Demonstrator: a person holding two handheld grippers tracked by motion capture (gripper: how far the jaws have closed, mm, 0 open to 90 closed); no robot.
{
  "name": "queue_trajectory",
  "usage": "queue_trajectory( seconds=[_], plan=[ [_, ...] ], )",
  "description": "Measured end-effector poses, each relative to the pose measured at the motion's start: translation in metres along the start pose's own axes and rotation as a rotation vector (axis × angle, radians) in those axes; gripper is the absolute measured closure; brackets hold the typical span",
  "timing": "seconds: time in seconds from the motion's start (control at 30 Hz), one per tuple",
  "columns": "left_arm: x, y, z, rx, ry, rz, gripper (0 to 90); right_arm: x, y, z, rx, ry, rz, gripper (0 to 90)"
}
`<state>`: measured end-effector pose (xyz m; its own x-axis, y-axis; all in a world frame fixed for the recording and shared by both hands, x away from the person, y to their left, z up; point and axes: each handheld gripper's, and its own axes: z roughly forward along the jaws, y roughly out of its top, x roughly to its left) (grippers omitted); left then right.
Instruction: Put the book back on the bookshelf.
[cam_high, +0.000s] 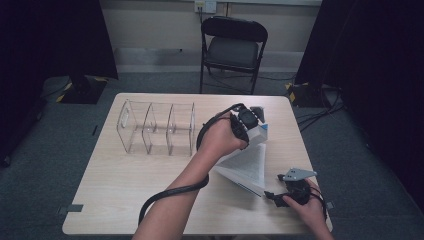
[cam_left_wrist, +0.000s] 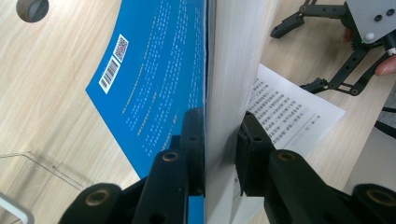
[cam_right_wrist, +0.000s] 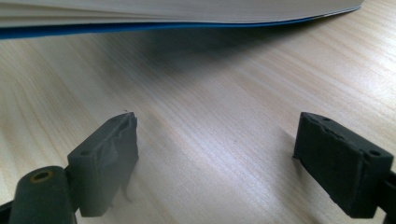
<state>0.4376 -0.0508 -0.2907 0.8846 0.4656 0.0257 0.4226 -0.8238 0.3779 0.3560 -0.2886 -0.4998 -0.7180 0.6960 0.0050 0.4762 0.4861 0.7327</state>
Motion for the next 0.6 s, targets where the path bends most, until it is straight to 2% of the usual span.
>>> queue_trajectory(
  seconds=[0.6],
  plan=[
    [0.0, -0.001, -0.014, 0.018, -0.01, -0.009, 75.6, -0.002, 0.0, 0.001, -0.002, 0.0, -0.014, 13.1]
  ],
)
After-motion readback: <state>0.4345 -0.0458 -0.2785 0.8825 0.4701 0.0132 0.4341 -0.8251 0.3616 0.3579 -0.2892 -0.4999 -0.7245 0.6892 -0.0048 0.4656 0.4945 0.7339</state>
